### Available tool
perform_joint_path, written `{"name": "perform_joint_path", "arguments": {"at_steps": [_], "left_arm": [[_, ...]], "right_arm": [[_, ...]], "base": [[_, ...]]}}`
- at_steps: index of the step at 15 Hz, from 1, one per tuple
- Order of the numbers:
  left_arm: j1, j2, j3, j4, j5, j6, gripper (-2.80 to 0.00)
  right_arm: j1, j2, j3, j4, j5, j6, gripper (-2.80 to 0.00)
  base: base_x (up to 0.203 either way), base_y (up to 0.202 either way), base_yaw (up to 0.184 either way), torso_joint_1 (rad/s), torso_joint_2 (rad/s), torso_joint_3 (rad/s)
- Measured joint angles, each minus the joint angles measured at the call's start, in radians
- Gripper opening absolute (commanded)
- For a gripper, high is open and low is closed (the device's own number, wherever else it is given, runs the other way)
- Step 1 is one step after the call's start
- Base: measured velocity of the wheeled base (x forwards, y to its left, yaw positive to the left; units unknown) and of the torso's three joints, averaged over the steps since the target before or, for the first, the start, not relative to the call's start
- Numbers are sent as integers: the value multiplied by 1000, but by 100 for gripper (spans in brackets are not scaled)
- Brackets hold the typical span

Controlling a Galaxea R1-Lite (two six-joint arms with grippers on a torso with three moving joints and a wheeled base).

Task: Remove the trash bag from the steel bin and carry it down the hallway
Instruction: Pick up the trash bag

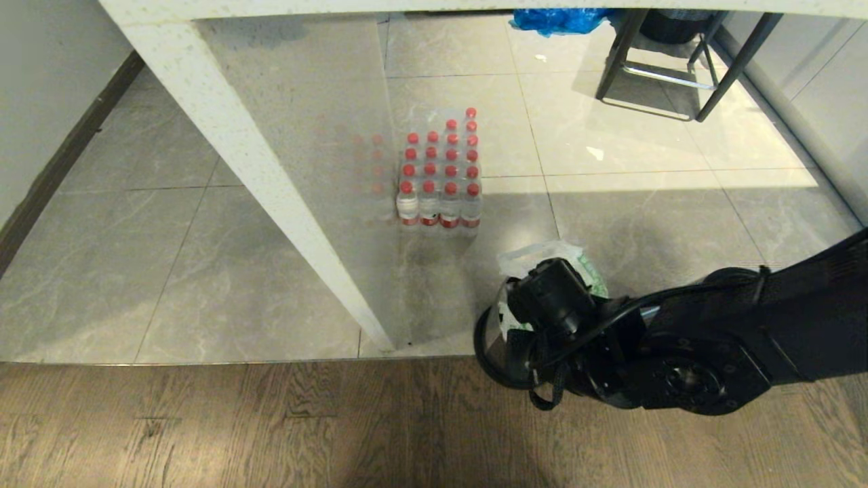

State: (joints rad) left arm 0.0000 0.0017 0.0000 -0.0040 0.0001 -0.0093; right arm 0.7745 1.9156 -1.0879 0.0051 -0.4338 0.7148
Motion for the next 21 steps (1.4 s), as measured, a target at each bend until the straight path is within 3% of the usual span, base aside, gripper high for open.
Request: {"name": "perform_joint_path", "arguments": {"at_steps": [6,16,21], "left_arm": [[0,0,0,0,0,0,-280],[0,0,0,0,-1,0,-280],[0,0,0,0,0,-1,-280]], "right_arm": [[-1,-88,-19,38,-84,-58,-280],[-30,24,124,177,-22,82,-280],[-73,84,130,107,-102,83,-280]], "base": [[0,0,0,0,0,0],[0,0,0,0,0,0],[0,0,0,0,0,0]]}}
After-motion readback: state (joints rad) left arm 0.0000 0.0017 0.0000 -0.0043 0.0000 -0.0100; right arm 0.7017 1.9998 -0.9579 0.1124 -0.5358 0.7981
